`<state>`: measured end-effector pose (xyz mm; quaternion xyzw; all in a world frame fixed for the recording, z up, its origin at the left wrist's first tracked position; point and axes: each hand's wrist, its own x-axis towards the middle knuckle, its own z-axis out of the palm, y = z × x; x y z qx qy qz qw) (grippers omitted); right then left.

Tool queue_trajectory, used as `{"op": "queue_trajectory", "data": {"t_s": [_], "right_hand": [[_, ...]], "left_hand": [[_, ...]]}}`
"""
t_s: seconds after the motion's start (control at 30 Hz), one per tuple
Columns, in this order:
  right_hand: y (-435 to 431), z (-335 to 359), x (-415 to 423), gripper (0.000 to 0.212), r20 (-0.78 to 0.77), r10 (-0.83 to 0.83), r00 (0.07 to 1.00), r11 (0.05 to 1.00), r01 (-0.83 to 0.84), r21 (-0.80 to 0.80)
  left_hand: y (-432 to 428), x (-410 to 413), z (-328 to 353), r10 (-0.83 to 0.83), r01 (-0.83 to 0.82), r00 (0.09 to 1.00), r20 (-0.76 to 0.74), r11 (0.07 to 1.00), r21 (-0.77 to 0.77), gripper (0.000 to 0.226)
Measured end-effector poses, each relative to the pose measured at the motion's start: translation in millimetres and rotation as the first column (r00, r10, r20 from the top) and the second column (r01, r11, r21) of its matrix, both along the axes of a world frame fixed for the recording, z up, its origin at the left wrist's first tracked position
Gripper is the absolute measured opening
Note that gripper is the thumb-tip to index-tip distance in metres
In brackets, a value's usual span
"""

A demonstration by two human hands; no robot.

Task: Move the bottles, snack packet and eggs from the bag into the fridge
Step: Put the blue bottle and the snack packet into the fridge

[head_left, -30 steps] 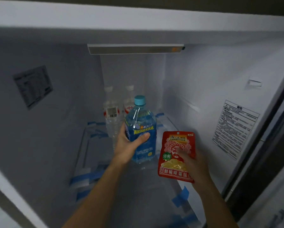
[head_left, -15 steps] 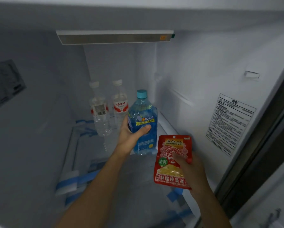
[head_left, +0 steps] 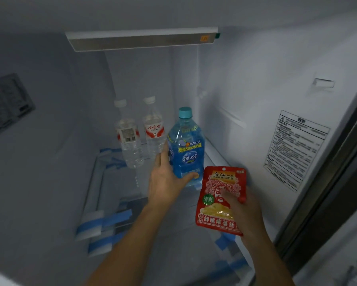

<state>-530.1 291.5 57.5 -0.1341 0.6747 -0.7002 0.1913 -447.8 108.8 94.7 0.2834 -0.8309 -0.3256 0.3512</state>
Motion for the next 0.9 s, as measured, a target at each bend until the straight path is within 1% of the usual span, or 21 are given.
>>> {"op": "queue_trajectory", "data": {"t_s": [0.17, 0.3, 0.5, 0.8, 0.9], "right_hand": [[0.8, -0.5, 0.9, 0.015, -0.012, -0.006, 1.000, 1.000, 0.006, 0.019], [-0.3, -1.7, 0.2, 0.014, -0.012, -0.008, 1.000, 0.999, 0.008, 0.039], [-1.3, -1.8, -2.3, 0.014, -0.002, -0.005, 1.000, 0.998, 0.005, 0.056], [4.4, -6.9, 0.4, 0.019, 0.066, -0.003, 0.998, 0.999, 0.000, 0.043], [8.0, -7.3, 4.3, 0.020, 0.090, 0.004, 0.996, 0.999, -0.007, 0.041]], "left_hand": [[-9.5, -16.0, 0.8, -0.013, 0.015, 0.999, -0.037, 0.998, 0.056, 0.110], [-13.8, -36.6, -0.6, -0.027, 0.038, 0.995, -0.091, 0.992, 0.119, 0.092], [-25.9, -68.0, -0.3, -0.047, 0.073, 0.993, -0.113, 0.968, 0.240, 0.079], [-42.7, -91.4, -0.2, -0.036, 0.057, 0.995, -0.097, 0.974, 0.218, 0.076], [-42.3, -90.7, -1.7, -0.021, 0.032, 0.998, -0.062, 0.980, 0.195, 0.076]]}}
